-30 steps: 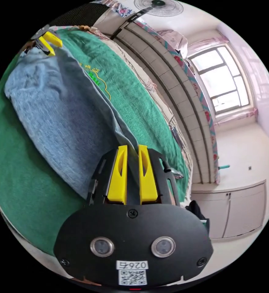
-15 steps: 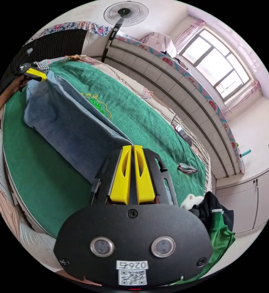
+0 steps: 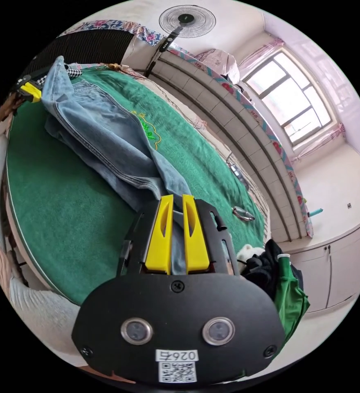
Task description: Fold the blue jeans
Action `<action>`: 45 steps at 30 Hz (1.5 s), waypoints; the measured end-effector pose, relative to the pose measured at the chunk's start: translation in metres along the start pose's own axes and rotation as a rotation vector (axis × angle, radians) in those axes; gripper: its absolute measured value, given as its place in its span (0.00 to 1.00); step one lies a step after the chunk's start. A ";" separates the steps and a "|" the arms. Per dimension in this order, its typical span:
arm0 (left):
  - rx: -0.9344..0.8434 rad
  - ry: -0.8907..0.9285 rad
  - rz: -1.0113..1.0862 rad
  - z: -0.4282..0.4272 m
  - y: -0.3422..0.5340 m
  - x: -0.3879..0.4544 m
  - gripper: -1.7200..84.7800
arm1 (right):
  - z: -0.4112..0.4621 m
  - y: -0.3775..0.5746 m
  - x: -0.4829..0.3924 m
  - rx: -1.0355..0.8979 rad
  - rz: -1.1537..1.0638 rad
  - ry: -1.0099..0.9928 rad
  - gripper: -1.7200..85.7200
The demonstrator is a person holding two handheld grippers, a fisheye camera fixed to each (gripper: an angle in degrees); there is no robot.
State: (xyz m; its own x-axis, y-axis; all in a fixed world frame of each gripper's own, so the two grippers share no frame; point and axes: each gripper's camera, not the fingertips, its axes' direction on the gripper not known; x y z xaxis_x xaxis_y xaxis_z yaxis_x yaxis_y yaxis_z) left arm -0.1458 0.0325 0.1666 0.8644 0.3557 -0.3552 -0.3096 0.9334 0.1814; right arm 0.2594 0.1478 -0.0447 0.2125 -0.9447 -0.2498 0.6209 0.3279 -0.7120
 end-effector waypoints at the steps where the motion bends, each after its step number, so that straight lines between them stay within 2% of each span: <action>1: 0.006 0.007 -0.001 -0.001 0.003 0.003 0.01 | -0.003 0.005 -0.007 0.021 -0.005 0.056 0.01; 4: 0.017 0.018 0.005 -0.006 0.006 0.010 0.01 | -0.007 0.017 -0.021 0.061 -0.010 0.112 0.00; 11: -0.058 -0.053 0.068 -0.009 0.010 0.027 0.01 | 0.009 0.031 -0.040 0.001 -0.088 0.125 0.02; 18: -0.029 -0.015 0.030 -0.012 0.011 0.012 0.01 | 0.026 0.021 -0.033 -0.014 -0.125 0.162 0.04; 21: 0.005 0.011 -0.003 -0.016 0.013 0.004 0.01 | 0.041 0.012 -0.028 -0.123 -0.209 0.161 0.01; 25: 0.054 0.054 -0.029 -0.033 0.025 -0.004 0.01 | 0.012 0.009 0.000 -0.193 -0.198 0.053 0.00; 30: -0.028 0.183 -0.021 -0.037 0.048 -0.012 0.01 | -0.066 0.058 0.034 -0.095 -0.140 -0.064 0.00; 33: -0.099 0.242 -0.039 -0.029 0.060 -0.016 0.01 | -0.097 0.093 0.037 -0.109 -0.173 -0.246 0.00; 35: -0.136 0.252 -0.033 -0.027 0.065 -0.015 0.01 | -0.103 0.114 0.030 -0.192 -0.230 -0.409 0.00; 37: -0.099 0.276 -0.010 -0.037 0.067 -0.014 0.01 | -0.105 0.123 0.027 -0.229 -0.242 -0.443 0.00; 40: 0.004 0.334 0.045 -0.064 0.069 -0.011 0.01 | -0.121 0.130 0.040 -0.174 -0.201 -0.404 0.00; 42: 0.038 0.284 0.031 -0.080 0.067 -0.014 0.01 | -0.133 0.134 0.056 -0.116 -0.169 -0.437 0.01; 45: 0.049 0.077 -0.009 -0.092 0.052 -0.026 0.01 | -0.156 0.138 0.095 0.087 -0.062 -0.506 0.01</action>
State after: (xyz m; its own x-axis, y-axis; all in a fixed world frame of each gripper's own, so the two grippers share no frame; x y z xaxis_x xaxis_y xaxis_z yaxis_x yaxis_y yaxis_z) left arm -0.2210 0.0757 0.1012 0.8338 0.3513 -0.4259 -0.2802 0.9340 0.2218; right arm 0.2479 0.1043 -0.2691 0.4983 -0.8530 0.1554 0.6996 0.2897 -0.6532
